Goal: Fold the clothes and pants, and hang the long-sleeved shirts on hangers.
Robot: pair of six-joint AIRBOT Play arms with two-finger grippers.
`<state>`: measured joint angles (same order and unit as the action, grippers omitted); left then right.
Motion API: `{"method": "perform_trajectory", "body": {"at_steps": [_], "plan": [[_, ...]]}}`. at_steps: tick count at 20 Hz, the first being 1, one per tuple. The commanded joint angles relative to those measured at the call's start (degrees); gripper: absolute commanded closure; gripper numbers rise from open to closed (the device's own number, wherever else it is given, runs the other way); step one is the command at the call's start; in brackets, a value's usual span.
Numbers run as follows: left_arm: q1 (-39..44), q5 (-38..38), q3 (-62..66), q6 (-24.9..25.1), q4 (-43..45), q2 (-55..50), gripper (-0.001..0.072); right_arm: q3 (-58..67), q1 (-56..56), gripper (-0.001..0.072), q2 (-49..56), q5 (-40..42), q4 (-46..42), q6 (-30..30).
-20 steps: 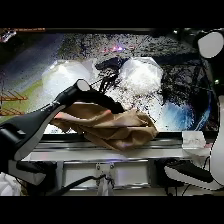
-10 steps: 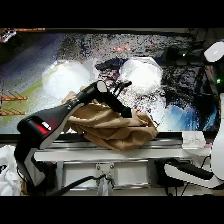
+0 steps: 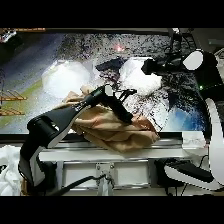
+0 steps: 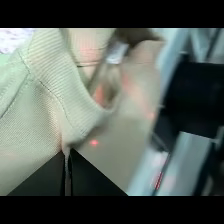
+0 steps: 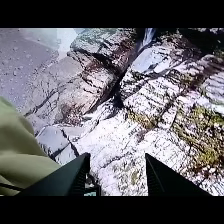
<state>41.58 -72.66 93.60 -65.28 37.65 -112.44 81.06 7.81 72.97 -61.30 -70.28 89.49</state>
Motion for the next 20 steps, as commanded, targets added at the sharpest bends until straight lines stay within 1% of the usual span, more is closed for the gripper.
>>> {"method": "perform_trajectory", "body": {"at_steps": [1,3,4,7,10,11,12,13,15,16,17,18,20], "plan": [[-3.37,-3.43,1.29,-0.35,-2.71,2.89,0.0697,-0.22,0.72,0.0288,-1.77,2.43,-5.53,-0.33],[-6.54,-2.97,1.31,-0.37,-2.54,7.13,0.0698,-0.24,0.72,0.0288,-2.95,3.78,-8.26,0.07],[-8.04,-2.78,1.31,-0.35,-2.54,9.25,0.0699,-0.22,0.35,0.0288,-3.23,4.09,-8.11,0.11],[-12.04,-0.70,1.33,-0.35,-1.68,16.48,0.0699,-0.24,-1.29,0.0289,-3.28,5.11,-7.93,2.89],[-13.90,1.14,1.33,-0.35,2.36,23.34,0.0700,-0.24,-4.72,0.0290,-3.28,5.77,-8.37,4.74],[-13.90,1.60,1.33,-0.35,5.05,25.57,0.0700,-0.46,-6.56,0.0290,-3.28,5.35,-8.61,7.32],[-13.86,1.84,1.33,-0.35,7.50,27.41,0.0700,-0.83,-8.55,0.0290,-3.28,4.28,-7.72,10.03],[-13.77,2.03,1.33,-0.35,9.35,29.03,0.0699,-1.18,-10.03,0.0289,-3.28,2.16,-5.68,10.19],[-13.81,2.64,1.33,-0.35,10.43,31.10,0.0700,-3.15,-10.45,0.0289,-3.37,-4.74,-1.84,7.78],[-13.84,2.95,1.33,-0.35,10.40,31.69,0.0700,-5.90,-9.16,0.0289,-3.69,-6.86,-0.94,7.50],[-13.84,3.23,1.33,-0.33,10.40,32.13,0.0700,-9.03,-7.56,0.0288,-4.26,-7.30,-0.52,7.76],[-13.84,3.26,1.33,-0.33,10.43,32.30,0.0700,-12.39,-5.97,0.0288,-5.18,-6.67,0.31,9.86],[-13.84,3.48,1.33,-0.17,10.84,32.28,0.0700,-17.86,-2.73,0.0288,-8.11,-3.63,3.72,12.37]]}}
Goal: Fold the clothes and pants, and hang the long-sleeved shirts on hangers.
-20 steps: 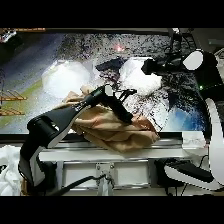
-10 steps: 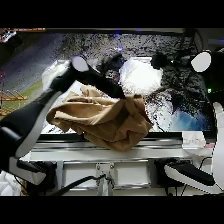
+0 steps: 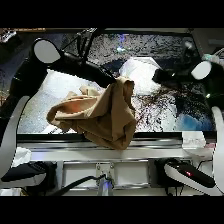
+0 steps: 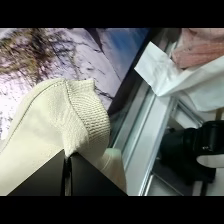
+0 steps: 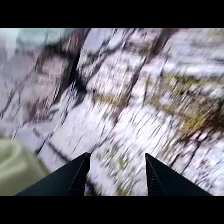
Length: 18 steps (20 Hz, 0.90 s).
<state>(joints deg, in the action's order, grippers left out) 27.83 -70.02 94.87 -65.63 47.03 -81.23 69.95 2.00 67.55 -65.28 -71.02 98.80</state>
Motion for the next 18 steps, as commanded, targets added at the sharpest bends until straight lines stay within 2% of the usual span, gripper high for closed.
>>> {"method": "perform_trajectory", "body": {"at_steps": [1,3,5,9,14,18], "plan": [[-0.09,1.51,0.07,0.44,2.86,1.07,0.0700,-9.16,4.83,0.0288,-4.85,2.27,4.92,4.72],[-0.09,2.91,0.07,0.42,6.19,1.05,0.0700,-13.35,7.19,0.0288,-8.52,4.96,3.48,9.22],[-0.09,3.61,0.07,0.44,6.99,1.07,0.0700,-16.35,7.76,0.0286,-9.86,3.89,3.50,12.57],[-0.04,4.37,0.07,0.48,8.07,1.05,0.0700,-18.23,10.05,0.0287,-12.31,-1.05,2.56,9.11],[1.60,4.28,0.07,0.46,8.04,1.07,0.0700,-18.21,10.49,0.0287,-12.28,4.35,9.46,9.64],[4.33,4.28,0.07,0.46,8.04,1.09,0.0699,-18.16,14.45,0.0287,-8.94,7.69,9.29,9.81]]}}
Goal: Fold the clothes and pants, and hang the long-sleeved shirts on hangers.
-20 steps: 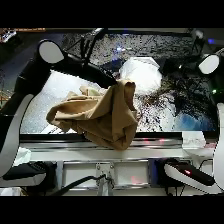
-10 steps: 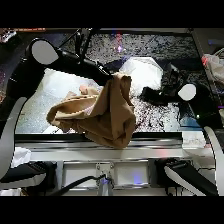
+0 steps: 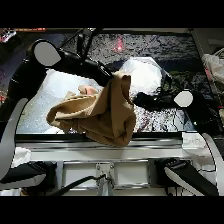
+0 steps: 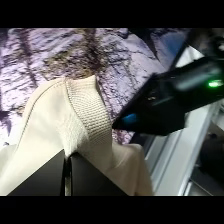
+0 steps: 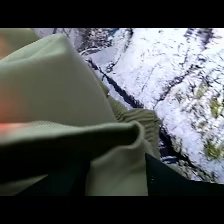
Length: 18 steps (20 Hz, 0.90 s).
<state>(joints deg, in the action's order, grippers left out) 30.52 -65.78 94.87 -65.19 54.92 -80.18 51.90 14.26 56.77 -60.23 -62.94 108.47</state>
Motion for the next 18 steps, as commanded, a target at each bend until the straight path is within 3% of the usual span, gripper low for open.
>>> {"method": "perform_trajectory", "body": {"at_steps": [1,11,18], "plan": [[2.08,0.04,0.07,0.02,0.15,0.04,0.0700,-0.11,2.93,0.0287,3.17,3.43,1.09,0.39],[2.29,0.11,0.07,0.02,0.15,0.07,0.0700,-0.11,2.80,0.0239,11.28,-8.66,-11.69,-1.62],[3.67,0.22,0.07,0.92,0.15,0.04,0.0700,10.14,1.68,0.0242,9.31,-7.63,-14.64,-2.51]]}}
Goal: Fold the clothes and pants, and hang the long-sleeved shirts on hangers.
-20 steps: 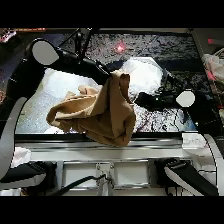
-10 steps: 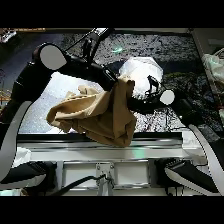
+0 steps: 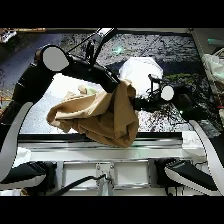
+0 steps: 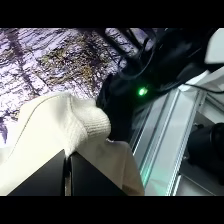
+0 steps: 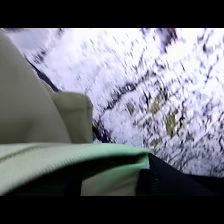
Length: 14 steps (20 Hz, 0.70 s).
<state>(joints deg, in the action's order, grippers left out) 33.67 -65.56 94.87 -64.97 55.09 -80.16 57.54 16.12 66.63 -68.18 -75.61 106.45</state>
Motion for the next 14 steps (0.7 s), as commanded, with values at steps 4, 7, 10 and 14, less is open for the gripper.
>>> {"method": "perform_trajectory", "body": {"at_steps": [4,7,10,14], "plan": [[0.55,0.00,0.07,0.85,-0.04,0.07,0.0700,5.77,0.02,0.0242,0.02,-2.10,-2.80,-0.02],[0.59,0.00,0.07,0.85,-0.24,0.07,0.0700,4.24,0.07,0.0242,0.79,-2.47,-1.97,1.81],[0.96,0.00,0.07,0.85,-0.22,0.07,0.0700,2.25,0.07,0.0242,2.05,-2.40,0.35,2.19],[0.96,0.00,0.07,0.85,-0.22,0.07,0.0700,-0.07,0.09,0.0242,3.50,-2.36,1.53,2.58]]}}
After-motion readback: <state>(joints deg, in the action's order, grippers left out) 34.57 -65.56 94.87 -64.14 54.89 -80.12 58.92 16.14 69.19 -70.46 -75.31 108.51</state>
